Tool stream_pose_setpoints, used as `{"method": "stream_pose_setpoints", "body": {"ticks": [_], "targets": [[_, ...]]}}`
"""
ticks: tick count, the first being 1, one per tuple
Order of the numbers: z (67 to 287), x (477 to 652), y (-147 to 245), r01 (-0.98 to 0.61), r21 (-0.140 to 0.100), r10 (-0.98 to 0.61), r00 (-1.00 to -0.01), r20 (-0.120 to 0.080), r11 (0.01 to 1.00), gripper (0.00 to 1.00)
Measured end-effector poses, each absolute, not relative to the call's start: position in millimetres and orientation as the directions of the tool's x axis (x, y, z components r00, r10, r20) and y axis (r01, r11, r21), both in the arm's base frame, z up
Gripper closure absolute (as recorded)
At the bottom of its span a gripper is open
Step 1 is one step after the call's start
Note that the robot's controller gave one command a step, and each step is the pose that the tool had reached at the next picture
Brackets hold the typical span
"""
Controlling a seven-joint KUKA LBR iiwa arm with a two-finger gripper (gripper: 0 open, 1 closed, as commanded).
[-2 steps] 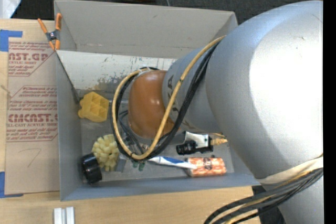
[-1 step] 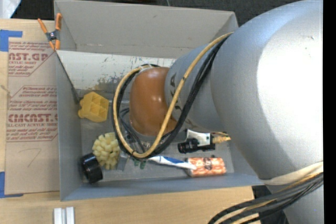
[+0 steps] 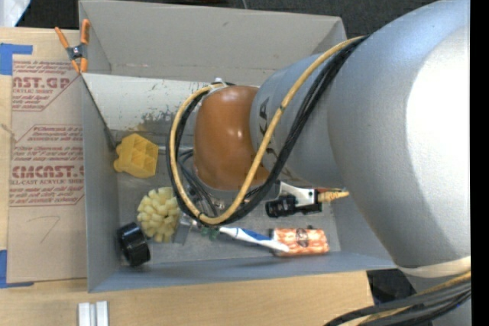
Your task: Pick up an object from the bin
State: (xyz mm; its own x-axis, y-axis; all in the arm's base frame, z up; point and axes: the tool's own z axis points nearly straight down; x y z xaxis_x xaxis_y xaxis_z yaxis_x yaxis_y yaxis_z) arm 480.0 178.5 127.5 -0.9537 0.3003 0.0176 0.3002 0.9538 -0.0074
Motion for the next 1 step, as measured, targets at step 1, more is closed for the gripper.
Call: {"method": "stream_pose_setpoints", "body": {"ticks": [1], "targets": [[172.4, 481.9, 179.2, 0.299, -0.004, 0.299, -0.954, 0.012, 0.954, 1.00]]}}
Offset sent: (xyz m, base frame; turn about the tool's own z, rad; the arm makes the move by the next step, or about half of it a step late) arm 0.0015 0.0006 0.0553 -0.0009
